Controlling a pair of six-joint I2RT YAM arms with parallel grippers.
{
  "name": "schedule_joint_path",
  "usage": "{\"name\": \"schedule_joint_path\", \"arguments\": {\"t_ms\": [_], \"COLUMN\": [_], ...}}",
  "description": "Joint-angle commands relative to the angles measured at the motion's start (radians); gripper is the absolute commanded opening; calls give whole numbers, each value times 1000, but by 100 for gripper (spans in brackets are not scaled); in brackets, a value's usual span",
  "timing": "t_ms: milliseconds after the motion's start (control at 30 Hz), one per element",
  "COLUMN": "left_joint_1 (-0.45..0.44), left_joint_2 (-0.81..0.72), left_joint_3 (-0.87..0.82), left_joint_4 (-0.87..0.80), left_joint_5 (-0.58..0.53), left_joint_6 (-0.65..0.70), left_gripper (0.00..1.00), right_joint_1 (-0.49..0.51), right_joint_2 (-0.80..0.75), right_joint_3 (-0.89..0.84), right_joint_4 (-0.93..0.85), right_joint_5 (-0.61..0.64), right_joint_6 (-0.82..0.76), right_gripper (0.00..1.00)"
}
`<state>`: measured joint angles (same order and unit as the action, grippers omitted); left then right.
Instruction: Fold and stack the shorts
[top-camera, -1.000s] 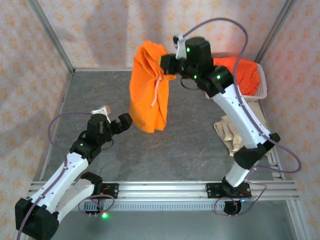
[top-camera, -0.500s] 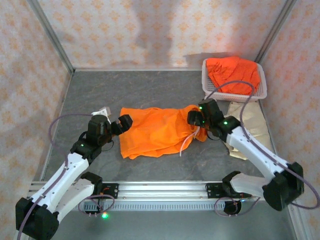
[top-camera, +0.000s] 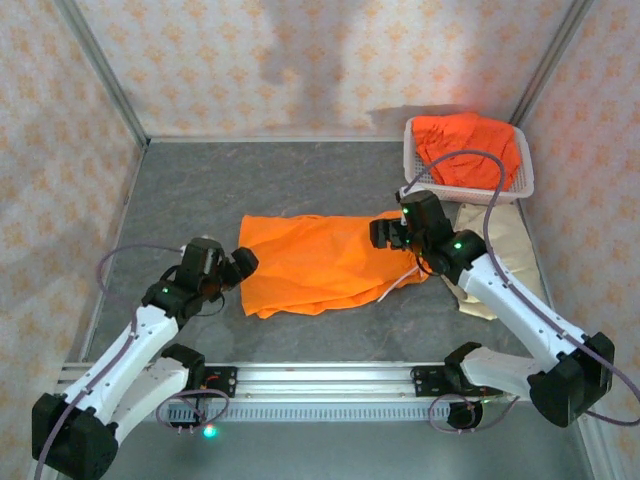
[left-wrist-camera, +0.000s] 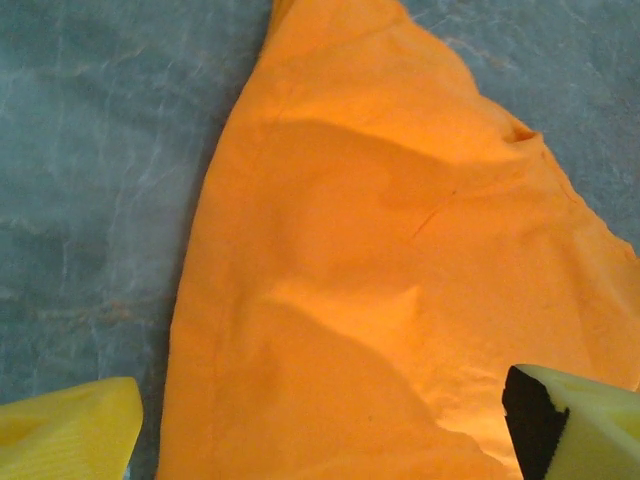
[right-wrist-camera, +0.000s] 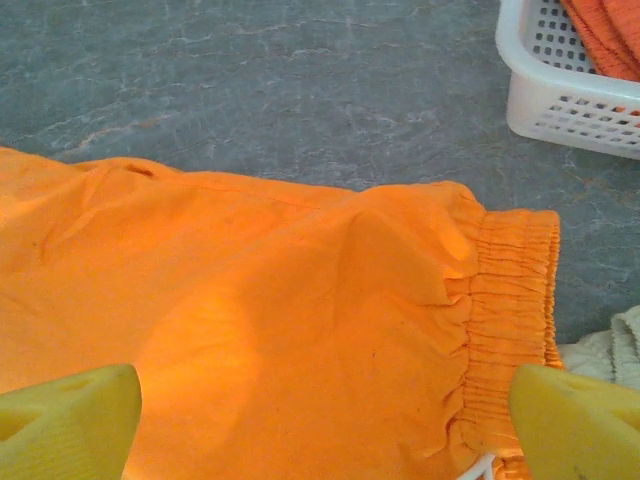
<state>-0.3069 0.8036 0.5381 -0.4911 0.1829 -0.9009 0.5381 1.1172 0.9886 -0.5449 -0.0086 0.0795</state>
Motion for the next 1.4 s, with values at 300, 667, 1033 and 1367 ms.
{"name": "schedule_joint_path", "arguments": {"t_ms": [300, 667, 1033, 1367], "left_joint_1": [-156, -162, -58, 130], "left_joint_2": [119, 227, 181, 333], "left_joint_3": [-125, 8, 285, 465], "left_joint_4": [24, -13, -200, -240], "left_joint_5": [12, -49, -152, -104], "left_joint_6": [-214, -131, 83, 240], "left_gripper": [74, 14, 3, 0], "right_joint_1": [-17, -38, -31, 118], "right_joint_2": [-56, -59, -78, 58], "right_joint_3": [-46, -101, -142, -75], "right_joint_4": [44, 45, 86, -126], "right_joint_5": [82, 15, -167, 121], "right_joint_6": [65, 49, -187, -657], "right_gripper": [100, 97, 97, 98]}}
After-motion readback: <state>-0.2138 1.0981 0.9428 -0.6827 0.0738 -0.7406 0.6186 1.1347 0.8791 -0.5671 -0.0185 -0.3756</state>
